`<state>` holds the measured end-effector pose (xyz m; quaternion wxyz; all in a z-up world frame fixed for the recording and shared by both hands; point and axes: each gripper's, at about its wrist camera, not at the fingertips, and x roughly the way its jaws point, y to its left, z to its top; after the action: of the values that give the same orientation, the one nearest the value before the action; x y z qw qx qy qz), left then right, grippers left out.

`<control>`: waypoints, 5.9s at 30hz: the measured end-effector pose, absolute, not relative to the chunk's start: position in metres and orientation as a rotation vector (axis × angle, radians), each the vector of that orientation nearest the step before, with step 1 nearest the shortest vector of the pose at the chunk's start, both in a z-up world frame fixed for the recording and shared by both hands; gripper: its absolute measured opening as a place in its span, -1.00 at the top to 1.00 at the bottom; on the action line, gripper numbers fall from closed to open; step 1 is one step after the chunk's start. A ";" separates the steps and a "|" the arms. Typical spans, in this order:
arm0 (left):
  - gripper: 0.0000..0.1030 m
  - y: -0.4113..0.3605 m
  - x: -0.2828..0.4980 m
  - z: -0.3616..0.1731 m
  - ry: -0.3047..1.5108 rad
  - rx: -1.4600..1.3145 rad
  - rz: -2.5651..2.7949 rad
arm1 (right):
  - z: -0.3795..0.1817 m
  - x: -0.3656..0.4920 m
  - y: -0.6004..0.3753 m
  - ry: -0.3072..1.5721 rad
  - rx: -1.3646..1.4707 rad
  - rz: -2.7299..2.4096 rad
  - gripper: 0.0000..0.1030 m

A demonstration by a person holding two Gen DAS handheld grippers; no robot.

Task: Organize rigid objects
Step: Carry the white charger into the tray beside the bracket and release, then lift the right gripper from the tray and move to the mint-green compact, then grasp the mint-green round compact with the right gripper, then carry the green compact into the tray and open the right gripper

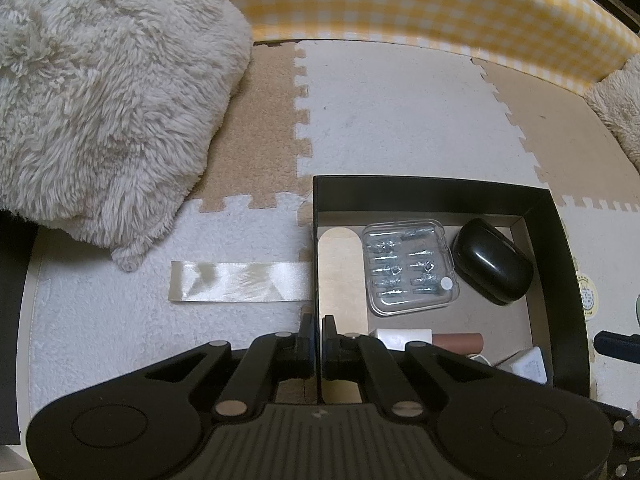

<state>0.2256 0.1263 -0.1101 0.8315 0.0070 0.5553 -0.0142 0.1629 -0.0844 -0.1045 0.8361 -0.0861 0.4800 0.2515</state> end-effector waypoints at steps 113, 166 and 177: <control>0.95 0.122 0.225 -0.109 1.175 0.034 -0.029 | -0.172 0.208 -0.319 1.193 0.337 -0.360 0.02; 0.95 0.124 0.225 -0.112 1.183 0.031 -0.028 | -0.112 0.215 -0.072 1.026 0.041 0.398 -0.34; 0.95 0.123 0.225 -0.112 1.183 0.030 -0.028 | -0.106 0.209 -0.078 1.052 0.070 0.423 -0.38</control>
<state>0.2253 0.1233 -0.1116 0.8298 0.0142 0.5578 -0.0132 0.2086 -0.0781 -0.1064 0.8430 0.0331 0.4982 0.2003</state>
